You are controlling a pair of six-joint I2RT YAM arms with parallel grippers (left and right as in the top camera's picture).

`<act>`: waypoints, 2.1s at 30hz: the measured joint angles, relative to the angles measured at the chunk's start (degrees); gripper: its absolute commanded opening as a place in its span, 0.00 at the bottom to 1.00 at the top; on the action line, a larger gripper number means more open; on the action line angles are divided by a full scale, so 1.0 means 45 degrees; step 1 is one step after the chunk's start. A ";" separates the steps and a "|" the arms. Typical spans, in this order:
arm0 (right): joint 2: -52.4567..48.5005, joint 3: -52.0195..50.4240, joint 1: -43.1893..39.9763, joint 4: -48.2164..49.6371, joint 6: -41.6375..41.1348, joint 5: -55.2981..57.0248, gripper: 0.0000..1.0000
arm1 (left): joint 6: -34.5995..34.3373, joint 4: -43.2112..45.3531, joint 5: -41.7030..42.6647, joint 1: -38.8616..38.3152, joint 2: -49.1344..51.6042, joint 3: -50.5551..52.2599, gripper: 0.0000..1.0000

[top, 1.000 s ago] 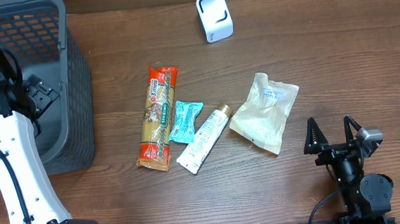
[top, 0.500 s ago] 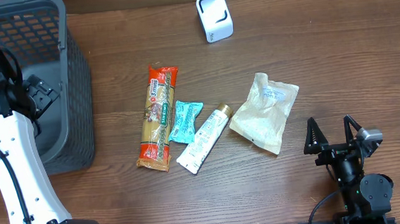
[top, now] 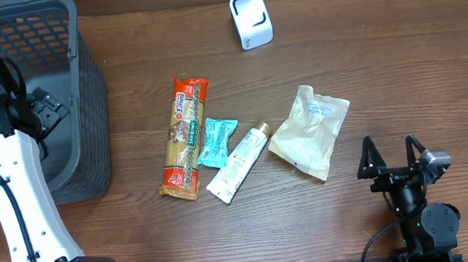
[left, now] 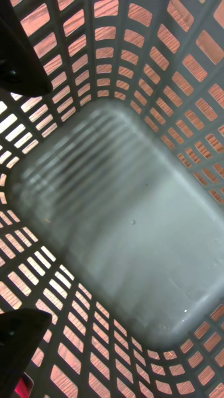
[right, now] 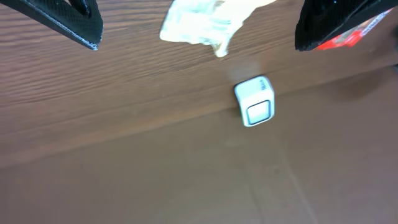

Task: Scan the item barcode

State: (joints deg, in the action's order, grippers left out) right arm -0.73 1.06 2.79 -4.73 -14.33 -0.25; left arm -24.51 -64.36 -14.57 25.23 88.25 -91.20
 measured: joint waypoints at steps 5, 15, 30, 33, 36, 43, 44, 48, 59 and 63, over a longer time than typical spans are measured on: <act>0.0000 0.0000 0.0000 0.0000 -0.0175 -0.0272 1.00 | 0.0000 0.0000 0.0000 0.0000 0.0000 0.0000 1.00; -0.0073 0.0000 0.0010 0.0325 -0.0913 -0.3721 1.00 | -0.0005 0.0000 0.0000 0.0000 0.0000 0.0000 1.00; -0.7902 0.6640 0.0058 -0.4439 0.0345 -0.6547 1.00 | -0.0005 -0.0005 0.0044 0.0000 0.0000 0.0000 1.00; -1.0214 0.8986 0.0058 -0.6873 0.1088 -0.6659 1.00 | -0.0005 -0.0005 0.0044 0.0000 0.0000 0.0005 1.00; -1.2060 1.0715 0.0058 -0.8621 0.1705 -0.6708 1.00 | -0.0005 0.0000 0.0044 0.0000 0.0000 0.0005 1.00; -1.5081 1.2240 0.0058 -0.9185 0.2288 -0.7815 0.94 | -0.0005 0.0005 0.0044 0.0000 0.0000 0.0010 1.00; -1.5319 1.2240 0.0058 -0.9156 0.2307 -0.7961 0.93 | -0.0005 0.0000 0.0044 0.0000 0.0000 0.0010 1.00; -1.6126 1.2240 0.0112 -0.8952 0.2399 -0.8097 1.00 | -0.0005 0.0005 0.0044 0.0000 0.0000 0.0010 0.99; -1.6325 1.2240 0.4643 -0.8850 0.2229 -0.2662 1.00 | -0.0005 0.0000 0.0044 0.0000 0.0000 0.0010 0.99; -1.7073 1.2240 0.7043 -0.8437 0.2477 -0.0005 1.00 | -0.0005 0.0000 0.0044 0.0000 0.0000 0.0010 1.00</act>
State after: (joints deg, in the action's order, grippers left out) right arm -77.56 56.14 34.48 -42.70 -3.18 -0.27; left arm -24.53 -64.36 -14.37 25.23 88.25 -91.15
